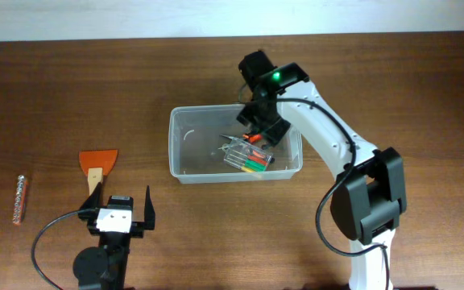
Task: Pack container
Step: 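Raise the right gripper and retract it to the right side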
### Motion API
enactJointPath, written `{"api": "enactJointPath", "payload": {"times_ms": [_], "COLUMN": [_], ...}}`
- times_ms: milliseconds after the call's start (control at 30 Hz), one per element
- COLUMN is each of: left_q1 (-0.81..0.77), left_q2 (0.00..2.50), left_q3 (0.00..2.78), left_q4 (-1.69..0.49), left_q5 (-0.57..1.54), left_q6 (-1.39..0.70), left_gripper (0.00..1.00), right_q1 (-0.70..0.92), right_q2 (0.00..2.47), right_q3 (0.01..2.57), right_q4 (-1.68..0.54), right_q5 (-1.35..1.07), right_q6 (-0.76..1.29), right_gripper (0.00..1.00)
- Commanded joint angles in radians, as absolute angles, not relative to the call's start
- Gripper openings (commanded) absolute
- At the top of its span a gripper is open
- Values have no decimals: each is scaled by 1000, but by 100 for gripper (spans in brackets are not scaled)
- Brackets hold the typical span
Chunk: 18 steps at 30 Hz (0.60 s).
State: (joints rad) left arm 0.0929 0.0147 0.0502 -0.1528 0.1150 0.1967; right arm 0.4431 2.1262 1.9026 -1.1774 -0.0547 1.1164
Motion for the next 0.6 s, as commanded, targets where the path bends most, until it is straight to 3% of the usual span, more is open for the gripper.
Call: {"api": "enactJointPath", "payload": {"times_ms": [0,200,433,567], "left_q1": [99,99,99,99], "left_q2": [6,6,6,6], "left_q3": [43,43,43,43], "left_q4": [-149,-149,-149,-149], "left_q5": [109,109,109,109], "left_q6": [184,184,184,184], "left_gripper": [99,99,99,99], "right_q1": [404,327,155,25], "right_q2": [2113,2059,2009,1988], "right_q3": [1994,2160,2416,2518], "right_q4": [-1202,-1267,-1467,-1547], "right_q5": [-59,-8,205,226], "right_q6": [1069,937,842,630], "right_gripper": [77,92,96,99]}}
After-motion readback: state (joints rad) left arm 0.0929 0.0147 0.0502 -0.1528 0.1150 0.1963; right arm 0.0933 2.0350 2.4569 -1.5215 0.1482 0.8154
